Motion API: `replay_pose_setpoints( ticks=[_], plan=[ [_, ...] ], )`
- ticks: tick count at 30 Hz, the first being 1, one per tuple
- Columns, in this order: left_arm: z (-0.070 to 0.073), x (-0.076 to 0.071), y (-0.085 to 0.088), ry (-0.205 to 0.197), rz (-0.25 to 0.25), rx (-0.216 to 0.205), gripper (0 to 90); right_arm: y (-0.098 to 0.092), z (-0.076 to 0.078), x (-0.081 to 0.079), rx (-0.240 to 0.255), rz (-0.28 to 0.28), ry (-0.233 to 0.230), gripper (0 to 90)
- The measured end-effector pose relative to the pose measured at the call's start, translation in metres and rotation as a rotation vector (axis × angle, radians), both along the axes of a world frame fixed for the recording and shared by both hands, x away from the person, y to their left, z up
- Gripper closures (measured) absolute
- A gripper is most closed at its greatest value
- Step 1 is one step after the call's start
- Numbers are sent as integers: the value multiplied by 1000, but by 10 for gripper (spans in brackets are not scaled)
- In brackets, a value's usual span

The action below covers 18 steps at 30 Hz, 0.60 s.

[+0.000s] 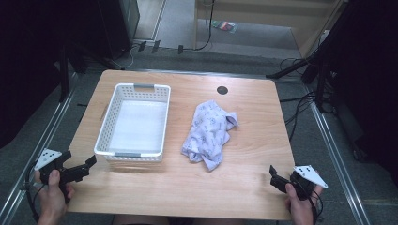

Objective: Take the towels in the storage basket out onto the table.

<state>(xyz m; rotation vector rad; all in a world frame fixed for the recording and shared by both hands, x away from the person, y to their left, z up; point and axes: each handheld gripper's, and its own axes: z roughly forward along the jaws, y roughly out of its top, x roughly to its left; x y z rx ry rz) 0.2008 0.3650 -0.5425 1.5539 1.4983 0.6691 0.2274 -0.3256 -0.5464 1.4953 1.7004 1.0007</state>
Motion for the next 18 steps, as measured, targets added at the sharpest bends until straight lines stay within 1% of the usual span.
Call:
replay_pose_setpoints(
  ticks=[1,3,4,5,6,7,9,11,14,18],
  plan=[
    [-1,-1,0,-7,-4,3,0,0,0,0,1,-1,1,62],
    [-1,-3,-1,-38,-12,16,0,0,0,0,1,-1,1,62],
    [-2,-3,-2,-40,-13,18,0,0,0,0,0,0,1,62],
    [-4,-2,-3,-29,-13,18,0,0,0,0,-2,2,-1,62],
    [-5,-1,-5,-28,-10,20,0,0,0,0,-2,2,0,62],
    [-5,0,-7,-26,-9,36,0,0,0,0,-2,2,0,62],
    [-6,0,-10,-36,-8,61,0,1,0,0,-5,1,0,62],
    [-6,0,-12,-42,-18,69,0,1,0,0,-8,0,0,62],
    [-6,-1,-10,-51,-13,60,0,1,0,1,-13,-6,5,62],
    [-7,-1,-6,-60,-3,25,0,2,0,1,-17,-8,9,60]
  ],
)
